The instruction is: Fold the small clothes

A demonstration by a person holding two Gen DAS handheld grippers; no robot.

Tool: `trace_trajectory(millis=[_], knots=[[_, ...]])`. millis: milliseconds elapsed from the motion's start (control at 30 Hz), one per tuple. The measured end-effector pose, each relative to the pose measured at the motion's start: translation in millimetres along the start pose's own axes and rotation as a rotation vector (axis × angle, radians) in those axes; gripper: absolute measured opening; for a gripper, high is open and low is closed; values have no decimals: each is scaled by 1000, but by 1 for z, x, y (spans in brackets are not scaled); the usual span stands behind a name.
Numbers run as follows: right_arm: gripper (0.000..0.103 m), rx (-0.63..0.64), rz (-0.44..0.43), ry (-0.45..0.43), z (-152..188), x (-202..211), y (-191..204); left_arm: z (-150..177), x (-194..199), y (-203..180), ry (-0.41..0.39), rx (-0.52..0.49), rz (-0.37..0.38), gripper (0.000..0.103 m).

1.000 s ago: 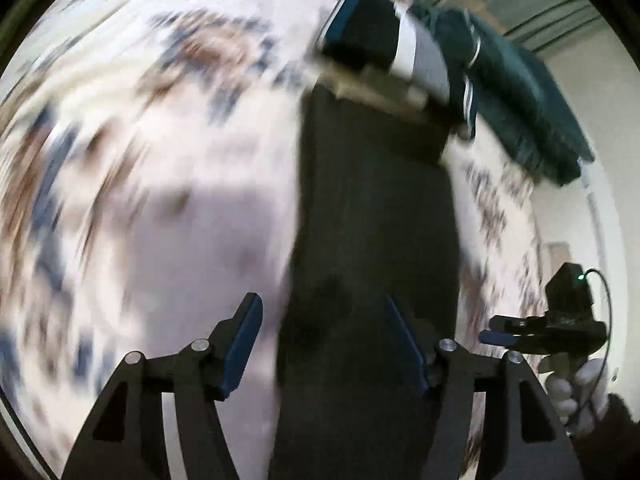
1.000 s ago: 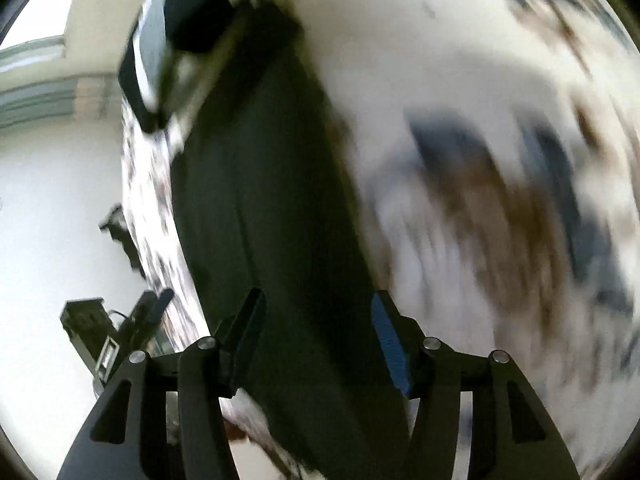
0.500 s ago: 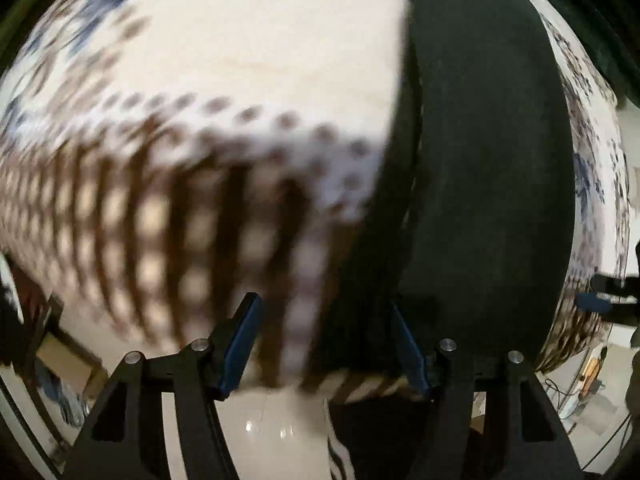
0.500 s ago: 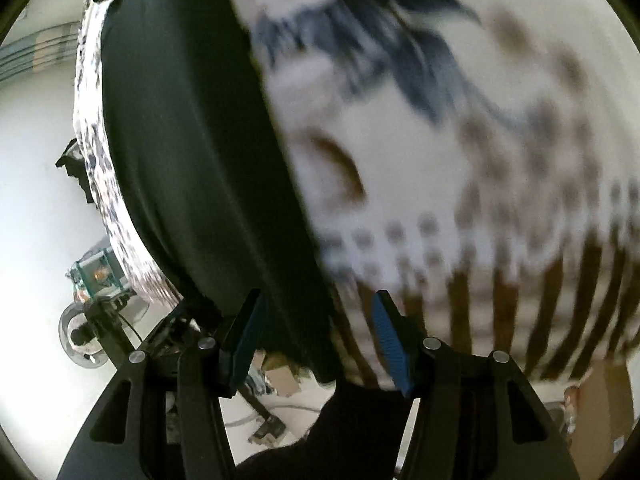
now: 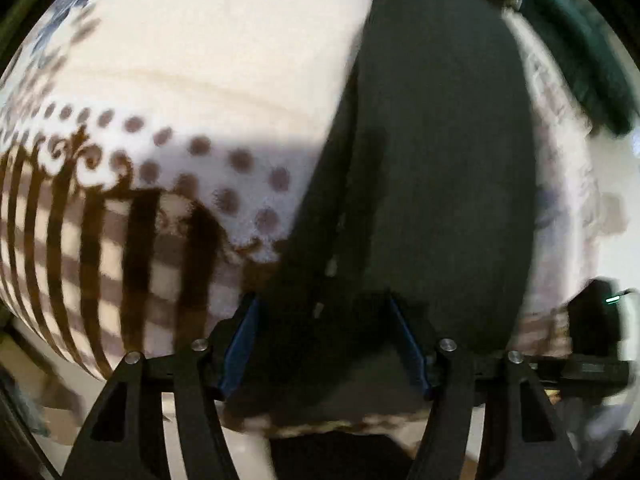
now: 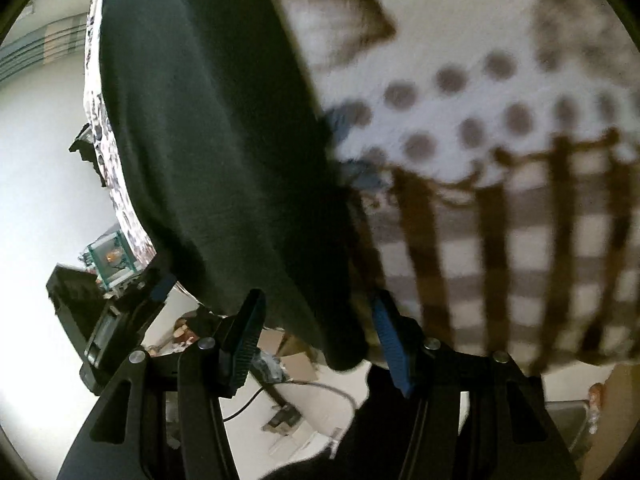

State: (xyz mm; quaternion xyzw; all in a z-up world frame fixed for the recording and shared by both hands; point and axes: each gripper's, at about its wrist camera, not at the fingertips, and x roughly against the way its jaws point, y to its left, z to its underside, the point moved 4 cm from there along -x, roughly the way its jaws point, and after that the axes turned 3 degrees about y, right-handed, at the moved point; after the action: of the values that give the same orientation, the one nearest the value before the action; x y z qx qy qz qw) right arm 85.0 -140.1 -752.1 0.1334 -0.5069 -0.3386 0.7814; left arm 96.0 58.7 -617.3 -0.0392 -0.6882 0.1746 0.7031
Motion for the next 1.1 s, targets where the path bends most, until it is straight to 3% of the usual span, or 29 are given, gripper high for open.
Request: trace_trajectory(millis=[100,133,167,267,300,333,433,533,600,667,733,867,1000,1033,1067,1100], knots=[[58,-8,8,-2,2,-18,4,3,3,-4,-29,-37,4,59],[58,-12,4,-6,3,-20,5,6,8,-4,-48,-62,-5,39],[58,-13,-2,-10,5,-16,-1,11,12,-2,-59,-78,-10,11],[55,-17,0,-41,10,-15,-5,19,26,8,-94,-83,40,9],[41,-14,16,-48,13,-11,-8,20,32,11,-103,-85,50,9],[16,-3,29,-55,16,-12,-8,20,38,13,-109,-83,63,9],[10,7,2,-77,26,-9,-6,13,36,24,-94,-72,56,9],[10,77,81,-76,29,-16,3,11,23,40,-41,4,118,15],[16,93,123,-57,28,-21,8,14,24,41,-24,36,180,37],[28,73,100,-28,25,-25,11,18,28,48,-28,48,233,62],[44,52,40,-15,24,-27,10,22,22,57,-8,84,291,66],[45,15,-6,10,21,-43,0,21,5,59,18,106,342,74],[47,-27,-55,12,19,-52,-4,23,7,40,-6,40,297,72],[41,-22,-52,0,20,-51,-3,27,11,40,-9,16,292,46],[32,-11,-51,-12,23,-51,-1,30,12,38,-6,-4,277,8],[14,-1,-63,-14,26,-50,2,34,13,35,11,-17,269,8]])
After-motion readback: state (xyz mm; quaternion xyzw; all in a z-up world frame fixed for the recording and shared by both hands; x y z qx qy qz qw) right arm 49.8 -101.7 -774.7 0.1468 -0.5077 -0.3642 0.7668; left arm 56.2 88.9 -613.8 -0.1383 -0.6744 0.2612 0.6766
